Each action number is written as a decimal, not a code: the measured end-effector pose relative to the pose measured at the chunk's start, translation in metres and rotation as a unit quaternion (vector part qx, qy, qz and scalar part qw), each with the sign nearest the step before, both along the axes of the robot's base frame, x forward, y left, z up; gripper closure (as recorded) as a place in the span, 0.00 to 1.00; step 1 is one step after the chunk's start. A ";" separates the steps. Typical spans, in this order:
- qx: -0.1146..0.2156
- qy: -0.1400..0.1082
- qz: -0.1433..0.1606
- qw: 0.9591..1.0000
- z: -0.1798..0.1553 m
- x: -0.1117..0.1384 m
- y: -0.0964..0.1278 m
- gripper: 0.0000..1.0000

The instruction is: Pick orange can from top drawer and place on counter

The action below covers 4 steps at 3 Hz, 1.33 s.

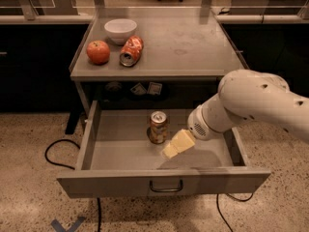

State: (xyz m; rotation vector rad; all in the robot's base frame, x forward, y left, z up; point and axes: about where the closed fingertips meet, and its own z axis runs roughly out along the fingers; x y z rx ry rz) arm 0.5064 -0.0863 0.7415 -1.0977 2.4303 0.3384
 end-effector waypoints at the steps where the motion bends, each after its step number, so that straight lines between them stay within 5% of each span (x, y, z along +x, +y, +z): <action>1: -0.004 0.000 -0.013 1.000 -0.013 0.007 -0.002 0.00; 3: 0.026 0.019 0.034 0.999 -0.067 0.040 0.080 0.00; 4: 0.026 0.019 0.034 0.999 -0.067 0.040 0.080 0.00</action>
Offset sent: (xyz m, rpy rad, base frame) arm 0.0369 0.0754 -0.0899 -0.0027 0.0691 0.0880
